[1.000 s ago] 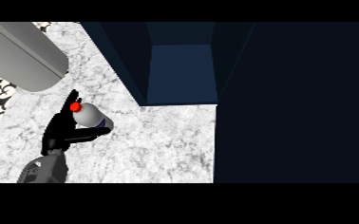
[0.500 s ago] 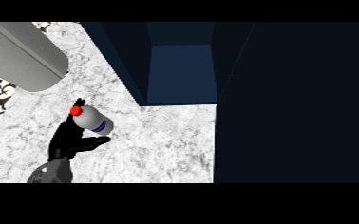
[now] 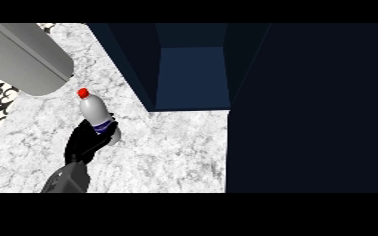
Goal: Pick up the bottled water, place it into the cabinet and close the cabinet
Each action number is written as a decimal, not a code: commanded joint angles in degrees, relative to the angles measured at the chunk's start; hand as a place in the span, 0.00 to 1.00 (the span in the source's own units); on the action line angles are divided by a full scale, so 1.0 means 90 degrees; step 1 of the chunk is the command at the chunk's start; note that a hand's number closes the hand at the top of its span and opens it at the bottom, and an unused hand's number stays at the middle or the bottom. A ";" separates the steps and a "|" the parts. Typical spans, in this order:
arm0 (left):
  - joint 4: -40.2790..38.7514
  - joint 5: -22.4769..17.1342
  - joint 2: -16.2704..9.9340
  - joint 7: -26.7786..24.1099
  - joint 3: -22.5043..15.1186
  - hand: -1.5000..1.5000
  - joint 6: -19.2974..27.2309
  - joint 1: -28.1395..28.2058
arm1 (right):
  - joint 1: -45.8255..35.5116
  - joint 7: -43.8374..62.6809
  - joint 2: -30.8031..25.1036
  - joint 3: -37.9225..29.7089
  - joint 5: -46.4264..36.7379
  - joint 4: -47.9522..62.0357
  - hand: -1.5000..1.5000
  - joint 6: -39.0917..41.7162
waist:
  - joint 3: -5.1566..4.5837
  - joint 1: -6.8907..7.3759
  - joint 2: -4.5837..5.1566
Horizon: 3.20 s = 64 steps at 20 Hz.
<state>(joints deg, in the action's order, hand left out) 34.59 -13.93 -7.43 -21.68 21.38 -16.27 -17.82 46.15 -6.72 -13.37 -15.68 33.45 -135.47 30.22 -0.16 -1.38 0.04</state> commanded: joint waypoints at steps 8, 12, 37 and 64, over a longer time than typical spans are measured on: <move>0.0020 0.0018 0.0078 -0.0741 -0.0107 1.00 -0.0187 -0.0102 | 0.0485 0.0417 -0.0335 -0.0537 0.1111 -0.1269 0.00 -0.0185 | 0.0007 0.0048 -0.0015; 0.0252 0.0041 -0.0099 -0.1618 -0.0093 1.00 -0.0628 0.0215 | 0.0626 0.0266 0.0178 0.0063 0.0432 -0.1513 0.00 -0.0368 | 0.0001 0.0077 -0.0019; 0.3980 -0.0102 0.0822 0.0290 -0.2865 1.00 0.2172 0.0225 | 0.0868 -0.0084 -0.0126 -0.0448 0.0951 -0.1116 0.00 -0.0066 | 0.0013 0.0046 -0.0045; 0.2056 -0.0359 0.0823 0.1128 -0.4260 1.00 0.5541 -0.2258 | 0.0597 -0.0133 -0.0669 -0.0589 0.1509 -0.0742 0.00 -0.0069 | 0.0001 -0.0256 0.0058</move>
<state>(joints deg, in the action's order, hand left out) 62.30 -15.09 -0.35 -14.78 -18.17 36.11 -27.92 49.21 -10.39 -19.80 -20.80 41.65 -134.23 30.96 0.23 -1.74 -1.11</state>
